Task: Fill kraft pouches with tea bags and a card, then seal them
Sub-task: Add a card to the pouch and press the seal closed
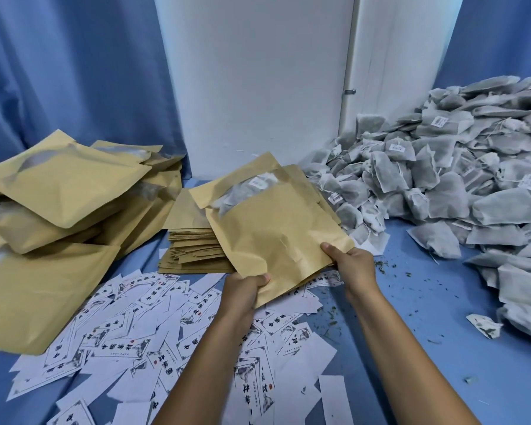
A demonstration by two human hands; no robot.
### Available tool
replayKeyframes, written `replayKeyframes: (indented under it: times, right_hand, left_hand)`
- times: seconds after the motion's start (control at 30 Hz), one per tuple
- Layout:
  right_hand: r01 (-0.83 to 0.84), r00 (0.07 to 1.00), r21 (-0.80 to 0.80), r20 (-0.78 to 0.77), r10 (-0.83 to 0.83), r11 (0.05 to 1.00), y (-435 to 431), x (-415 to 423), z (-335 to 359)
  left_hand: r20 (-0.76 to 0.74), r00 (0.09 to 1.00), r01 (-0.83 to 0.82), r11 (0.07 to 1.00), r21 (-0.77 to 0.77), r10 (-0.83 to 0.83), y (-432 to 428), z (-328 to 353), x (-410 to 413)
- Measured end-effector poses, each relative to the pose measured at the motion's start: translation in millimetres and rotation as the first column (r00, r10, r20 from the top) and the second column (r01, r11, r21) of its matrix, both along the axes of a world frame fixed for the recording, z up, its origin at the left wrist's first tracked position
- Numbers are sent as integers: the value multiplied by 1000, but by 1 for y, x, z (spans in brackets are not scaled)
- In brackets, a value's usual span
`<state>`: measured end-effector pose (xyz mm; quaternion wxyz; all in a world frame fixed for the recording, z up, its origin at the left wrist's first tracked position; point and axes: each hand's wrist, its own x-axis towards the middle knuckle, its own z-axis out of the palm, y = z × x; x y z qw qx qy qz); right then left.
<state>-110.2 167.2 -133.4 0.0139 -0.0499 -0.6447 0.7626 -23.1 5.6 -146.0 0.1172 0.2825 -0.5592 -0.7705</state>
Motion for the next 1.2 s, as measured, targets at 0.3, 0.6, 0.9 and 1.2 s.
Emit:
replayKeyframes:
  times: [0.3, 0.6, 0.9, 1.2]
  right_hand:
    - [-162, 987, -36, 4, 163, 986, -8, 4, -4]
    - [-214, 975, 100, -35, 219, 972, -12, 7, -6]
    - [-254, 967, 68, 12, 254, 965, -16, 7, -9]
    - [-306, 952, 39, -2, 307, 951, -21, 13, -6]
  left_hand:
    - [-18, 1000, -10, 1000, 23, 10, -7, -2, 1]
    - [-34, 999, -5, 1000, -2, 5, -1, -2, 2]
    - [-66, 998, 6, 996, 84, -1, -1, 0, 2]
    - [-110, 994, 15, 985, 171, 4, 1, -1, 0]
